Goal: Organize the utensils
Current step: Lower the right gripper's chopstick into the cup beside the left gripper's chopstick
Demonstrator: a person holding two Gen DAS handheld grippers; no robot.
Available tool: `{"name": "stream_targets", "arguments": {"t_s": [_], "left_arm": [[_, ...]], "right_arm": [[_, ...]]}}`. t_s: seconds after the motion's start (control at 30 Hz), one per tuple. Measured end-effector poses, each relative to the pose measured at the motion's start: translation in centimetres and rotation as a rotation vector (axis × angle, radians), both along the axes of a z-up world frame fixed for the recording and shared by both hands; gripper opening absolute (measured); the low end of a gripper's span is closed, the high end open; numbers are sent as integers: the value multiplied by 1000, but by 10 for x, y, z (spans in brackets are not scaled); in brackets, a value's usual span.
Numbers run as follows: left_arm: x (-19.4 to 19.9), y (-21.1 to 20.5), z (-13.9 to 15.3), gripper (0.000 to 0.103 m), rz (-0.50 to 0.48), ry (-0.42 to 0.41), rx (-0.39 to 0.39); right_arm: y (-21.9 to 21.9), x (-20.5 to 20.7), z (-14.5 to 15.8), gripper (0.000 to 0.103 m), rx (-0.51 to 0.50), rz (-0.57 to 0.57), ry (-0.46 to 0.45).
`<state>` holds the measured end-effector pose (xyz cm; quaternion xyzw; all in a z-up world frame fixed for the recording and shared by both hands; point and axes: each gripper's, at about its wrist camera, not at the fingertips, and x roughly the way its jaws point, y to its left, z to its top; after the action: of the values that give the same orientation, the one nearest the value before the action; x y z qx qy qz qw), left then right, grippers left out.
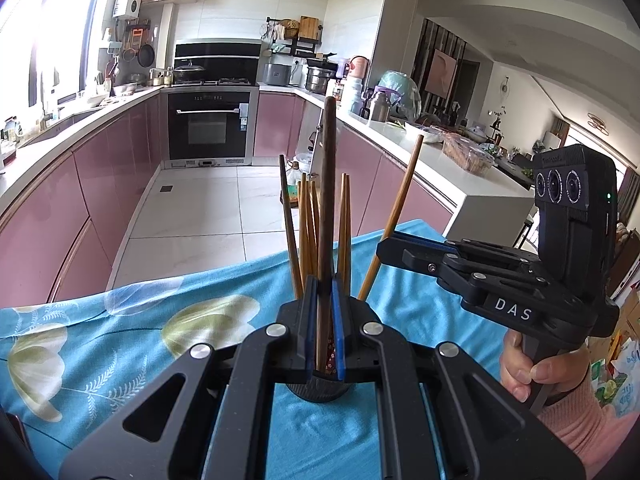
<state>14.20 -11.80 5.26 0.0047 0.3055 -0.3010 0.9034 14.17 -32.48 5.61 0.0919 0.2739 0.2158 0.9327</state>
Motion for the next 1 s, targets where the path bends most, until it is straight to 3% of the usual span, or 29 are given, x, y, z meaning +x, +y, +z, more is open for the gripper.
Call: {"name": "stream_targets", "arguments": {"t_s": [1.0], "left_arm": [[13, -10, -13, 8, 4, 29, 22]], "right_arm": [[2, 5, -9, 6, -10, -1, 30]]}}
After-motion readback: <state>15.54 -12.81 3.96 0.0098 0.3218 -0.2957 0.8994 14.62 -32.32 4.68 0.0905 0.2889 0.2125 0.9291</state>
